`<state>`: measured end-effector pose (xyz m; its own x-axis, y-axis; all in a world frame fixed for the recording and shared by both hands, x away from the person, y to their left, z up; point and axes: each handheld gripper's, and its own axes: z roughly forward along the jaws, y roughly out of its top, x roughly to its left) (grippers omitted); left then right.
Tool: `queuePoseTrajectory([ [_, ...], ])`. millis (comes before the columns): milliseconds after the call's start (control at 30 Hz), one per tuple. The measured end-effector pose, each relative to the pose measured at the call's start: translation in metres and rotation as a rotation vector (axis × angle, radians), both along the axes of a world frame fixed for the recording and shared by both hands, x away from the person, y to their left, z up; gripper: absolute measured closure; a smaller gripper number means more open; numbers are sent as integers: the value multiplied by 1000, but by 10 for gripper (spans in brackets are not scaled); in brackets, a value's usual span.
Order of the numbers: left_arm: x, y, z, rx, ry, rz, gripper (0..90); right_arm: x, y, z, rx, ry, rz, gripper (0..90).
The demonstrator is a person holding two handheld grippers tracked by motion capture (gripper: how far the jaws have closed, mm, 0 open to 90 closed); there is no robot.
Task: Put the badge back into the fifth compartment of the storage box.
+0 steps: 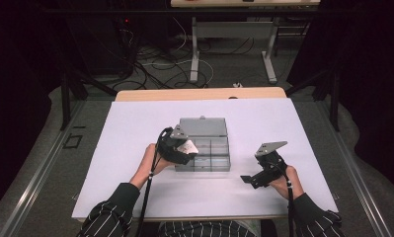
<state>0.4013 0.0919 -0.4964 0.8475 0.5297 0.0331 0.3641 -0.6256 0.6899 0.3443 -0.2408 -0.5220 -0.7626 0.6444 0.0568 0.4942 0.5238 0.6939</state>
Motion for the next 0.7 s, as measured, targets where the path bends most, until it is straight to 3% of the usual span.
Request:
queuePoseTrajectory([
  [367,3,-12,-2,-13,-7,-32,336,0,0,1,-17,18,8,0],
  [700,7,-23,-5,11,-8,-86,336,0,0,0,-9,13,-3,0],
])
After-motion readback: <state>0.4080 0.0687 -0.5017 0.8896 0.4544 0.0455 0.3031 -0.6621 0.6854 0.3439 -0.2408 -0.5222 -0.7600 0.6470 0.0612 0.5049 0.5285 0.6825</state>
